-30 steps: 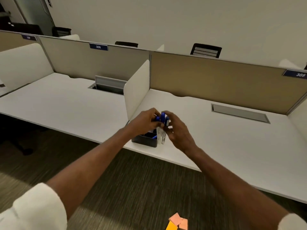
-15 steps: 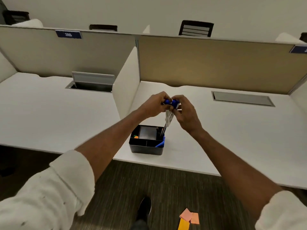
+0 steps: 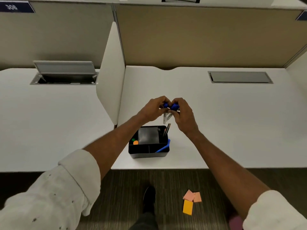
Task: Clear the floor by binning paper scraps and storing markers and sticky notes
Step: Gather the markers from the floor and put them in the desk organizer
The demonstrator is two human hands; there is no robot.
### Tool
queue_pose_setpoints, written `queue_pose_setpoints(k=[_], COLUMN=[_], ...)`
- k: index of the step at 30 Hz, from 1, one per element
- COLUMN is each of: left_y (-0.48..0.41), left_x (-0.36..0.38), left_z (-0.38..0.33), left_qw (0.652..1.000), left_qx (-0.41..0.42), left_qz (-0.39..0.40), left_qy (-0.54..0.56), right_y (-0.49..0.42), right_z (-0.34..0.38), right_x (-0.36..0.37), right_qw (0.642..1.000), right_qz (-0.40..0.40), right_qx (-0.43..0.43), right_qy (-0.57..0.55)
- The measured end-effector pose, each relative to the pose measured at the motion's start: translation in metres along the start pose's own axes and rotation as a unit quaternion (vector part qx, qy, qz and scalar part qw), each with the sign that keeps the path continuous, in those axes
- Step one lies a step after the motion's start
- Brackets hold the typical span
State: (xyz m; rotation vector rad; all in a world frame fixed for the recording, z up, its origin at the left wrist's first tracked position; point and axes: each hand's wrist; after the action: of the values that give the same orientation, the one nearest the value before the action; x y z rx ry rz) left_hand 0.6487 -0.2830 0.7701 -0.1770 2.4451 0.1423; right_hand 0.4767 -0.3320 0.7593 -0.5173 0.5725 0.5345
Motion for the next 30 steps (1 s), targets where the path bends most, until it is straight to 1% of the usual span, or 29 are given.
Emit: queue_pose_setpoints(k=[4, 13, 23, 30], left_y=[-0.006, -0.006, -0.011, -0.004], left_x=[0.004, 0.027, 0.038, 0.048], left_z=[0.019, 0.056, 0.072, 0.079], left_qw=[0.999, 0.996, 0.993, 0.992], left_qx=[-0.008, -0.033, -0.045, -0.065], left_qz=[0.01, 0.051, 0.078, 0.061], left_qy=[0.036, 0.059, 0.071, 0.088], right_y=[-0.007, 0.002, 0.003, 0.001], right_z=[-0.014, -0.039, -0.056, -0.059], right_x=[0.017, 0.046, 0.051, 0.053], right_qw=[1.0, 0.995, 0.993, 0.99], right_qz=[0.014, 0.055, 0.089, 0.115], right_qx=[0.025, 0.08, 0.082, 0.084], right_qy=[-0.005, -0.003, 0.01, 0.016])
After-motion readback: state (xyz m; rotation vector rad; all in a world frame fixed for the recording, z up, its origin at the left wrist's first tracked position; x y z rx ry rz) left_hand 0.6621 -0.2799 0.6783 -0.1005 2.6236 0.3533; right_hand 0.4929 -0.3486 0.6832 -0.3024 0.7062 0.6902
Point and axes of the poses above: each hand's wrist, its own y-axis away from the middle knuckle, its own x-axis out of the palm, z = x × y, and after that the axes turned 6 degrees about -x, right-handed
